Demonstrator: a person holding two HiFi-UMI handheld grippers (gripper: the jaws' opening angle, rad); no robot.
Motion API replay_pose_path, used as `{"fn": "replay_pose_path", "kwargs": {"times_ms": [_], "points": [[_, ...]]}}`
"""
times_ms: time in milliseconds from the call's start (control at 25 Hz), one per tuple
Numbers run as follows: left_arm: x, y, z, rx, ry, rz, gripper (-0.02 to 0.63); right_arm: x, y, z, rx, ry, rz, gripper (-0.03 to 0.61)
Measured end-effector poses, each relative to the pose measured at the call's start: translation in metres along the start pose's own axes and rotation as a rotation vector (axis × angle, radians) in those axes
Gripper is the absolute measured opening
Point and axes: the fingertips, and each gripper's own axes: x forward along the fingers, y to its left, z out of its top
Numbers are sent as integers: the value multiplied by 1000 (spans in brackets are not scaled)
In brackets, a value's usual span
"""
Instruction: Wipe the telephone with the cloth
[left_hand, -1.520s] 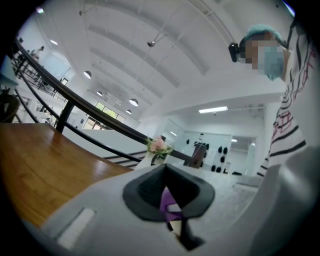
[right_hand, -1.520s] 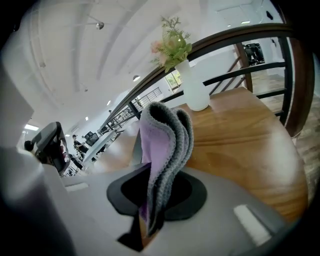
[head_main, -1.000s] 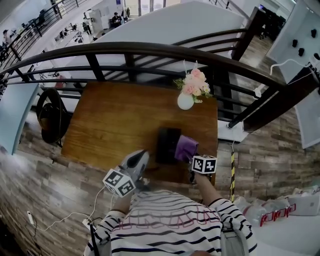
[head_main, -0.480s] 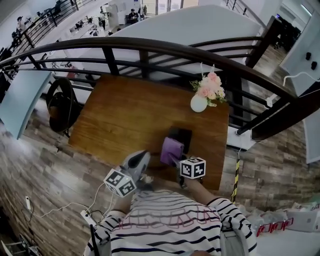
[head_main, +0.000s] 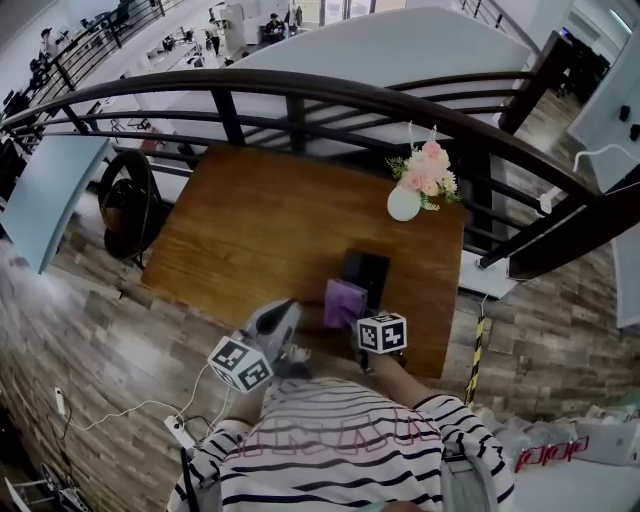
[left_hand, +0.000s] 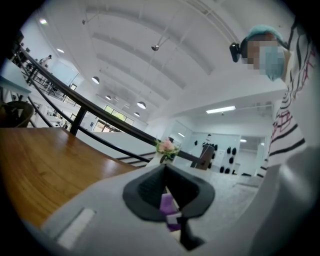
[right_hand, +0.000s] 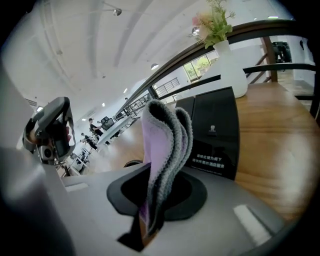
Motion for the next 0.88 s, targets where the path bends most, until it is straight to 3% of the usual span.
{"fn": "replay_pose_path", "kwargs": {"times_ms": [440, 880], "points": [[40, -34, -17, -3, 45, -113, 0, -64, -63, -21, 112, -62, -132, 51], [57, -57, -28, -9, 56, -155, 0, -101, -92, -31, 154, -93, -196, 51]]}}
